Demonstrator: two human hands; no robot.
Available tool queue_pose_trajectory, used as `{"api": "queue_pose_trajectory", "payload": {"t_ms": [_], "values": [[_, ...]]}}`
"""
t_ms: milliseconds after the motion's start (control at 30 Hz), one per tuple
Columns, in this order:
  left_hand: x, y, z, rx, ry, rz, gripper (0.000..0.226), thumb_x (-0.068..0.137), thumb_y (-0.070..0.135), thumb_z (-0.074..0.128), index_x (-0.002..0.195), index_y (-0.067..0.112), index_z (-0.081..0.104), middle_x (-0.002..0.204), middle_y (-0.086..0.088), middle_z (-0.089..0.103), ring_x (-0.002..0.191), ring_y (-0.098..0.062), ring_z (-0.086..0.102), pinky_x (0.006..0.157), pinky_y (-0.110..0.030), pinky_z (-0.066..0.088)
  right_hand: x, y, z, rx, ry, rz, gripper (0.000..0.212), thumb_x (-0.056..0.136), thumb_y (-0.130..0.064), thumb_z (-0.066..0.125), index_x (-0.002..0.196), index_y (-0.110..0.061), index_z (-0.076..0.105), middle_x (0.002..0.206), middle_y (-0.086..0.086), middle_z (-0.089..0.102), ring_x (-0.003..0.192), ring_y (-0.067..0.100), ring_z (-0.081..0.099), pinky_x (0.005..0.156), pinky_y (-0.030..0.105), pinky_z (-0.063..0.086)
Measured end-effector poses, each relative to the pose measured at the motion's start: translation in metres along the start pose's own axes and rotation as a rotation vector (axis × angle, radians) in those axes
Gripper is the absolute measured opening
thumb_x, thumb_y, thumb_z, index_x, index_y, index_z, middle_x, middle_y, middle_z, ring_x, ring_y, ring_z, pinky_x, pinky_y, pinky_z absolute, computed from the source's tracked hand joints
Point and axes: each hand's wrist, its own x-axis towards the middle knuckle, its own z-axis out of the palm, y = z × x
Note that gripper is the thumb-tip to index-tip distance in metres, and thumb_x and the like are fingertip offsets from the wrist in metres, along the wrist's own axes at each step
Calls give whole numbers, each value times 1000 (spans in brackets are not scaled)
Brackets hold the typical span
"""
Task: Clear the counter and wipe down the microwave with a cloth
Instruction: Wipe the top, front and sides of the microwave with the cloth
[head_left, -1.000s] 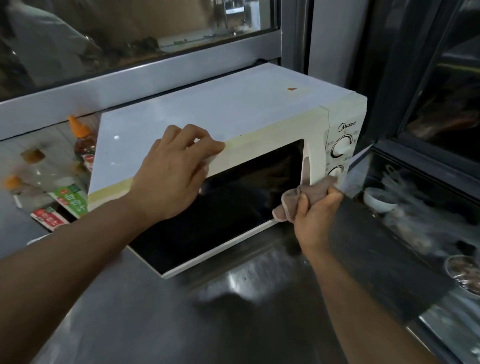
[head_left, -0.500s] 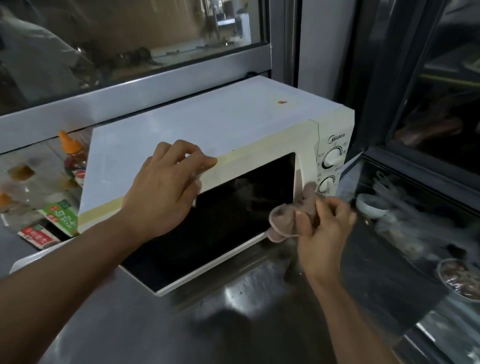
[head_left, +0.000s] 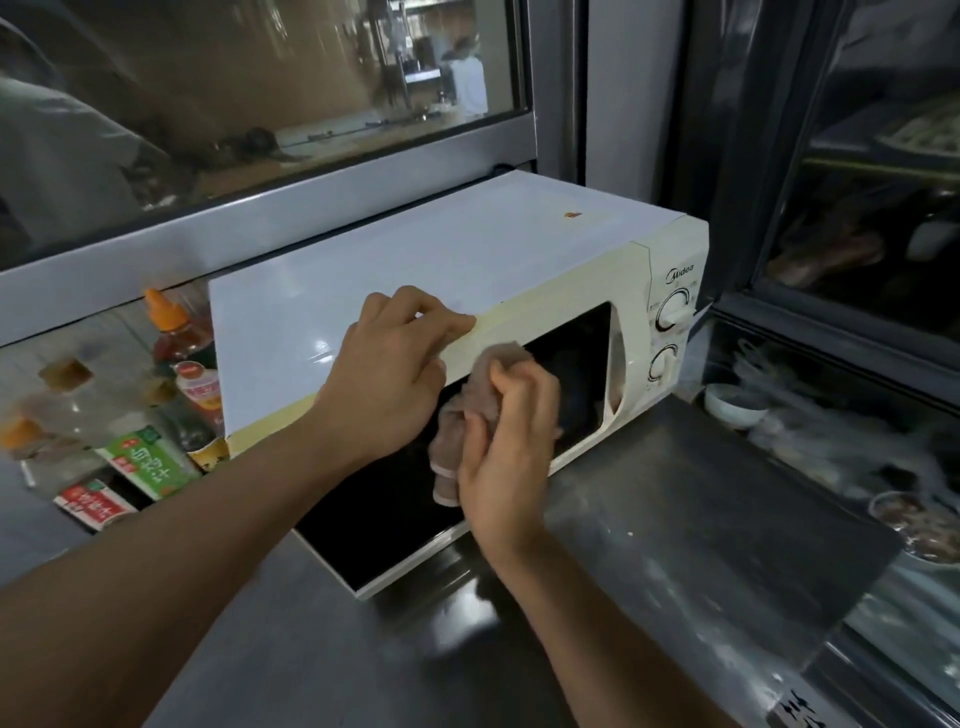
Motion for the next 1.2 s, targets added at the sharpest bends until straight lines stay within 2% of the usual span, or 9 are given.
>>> {"api": "queue_pose_trajectory", "payload": {"t_ms": [133,200,267,400,500,700,967,1067,1200], "values": [[0,1,-8,-151,-45,-44,47,82,5,43,126,17,57,121,1,52,111,-19,42,85,-4,29,16,9,-8,-45,-24,-87,27,88,-10,45,114,-13,50,114,12,46,103,23,51,92,14,38],[-4,-2,-18,-258,-71,-86,45,88,-5,46,127,17,55,124,7,51,110,4,45,82,8,25,43,26,-17,-74,63,-15,33,83,-2,45,112,-8,58,116,13,47,107,24,48,99,14,33],[-14,-8,-29,-269,-69,-37,43,89,-7,45,123,15,56,123,7,51,106,16,46,85,7,26,67,42,-25,-100,113,95,43,78,8,46,117,-5,59,119,14,47,113,27,48,103,22,35],[-40,-33,-41,-54,-16,47,41,80,8,42,114,14,64,115,1,58,107,-16,47,89,-14,33,78,41,-22,-63,200,243,51,79,6,46,127,-6,56,127,14,47,120,28,44,105,15,25],[-50,-44,-44,-9,1,7,41,82,13,42,115,19,66,111,1,58,102,-18,46,84,-30,33,43,5,3,-44,183,245,60,77,1,39,135,-9,50,140,12,39,124,21,35,109,20,19],[-50,-49,-38,-134,38,-27,42,81,16,42,115,23,67,110,9,55,101,-9,40,85,-17,29,1,-8,4,-94,-47,-76,43,95,-16,40,138,-12,46,140,10,39,121,28,39,103,28,33],[-51,-51,-36,-153,37,-19,41,83,17,42,115,22,66,108,10,53,104,-12,41,88,-16,31,73,38,-18,-47,133,199,44,88,4,48,128,-12,55,127,-4,49,122,25,44,102,12,26],[-53,-53,-42,-242,3,-56,31,85,17,45,105,30,65,112,11,58,104,-7,47,87,-9,31,47,20,-10,-137,154,136,52,81,7,48,131,-5,54,133,7,53,125,18,41,108,10,20],[-71,-61,-55,-361,-30,-64,29,87,6,45,95,29,60,119,7,62,116,-5,51,93,-10,34,-11,-24,7,-81,86,-51,37,86,-2,52,123,1,58,128,17,56,116,22,46,105,16,29]]}}
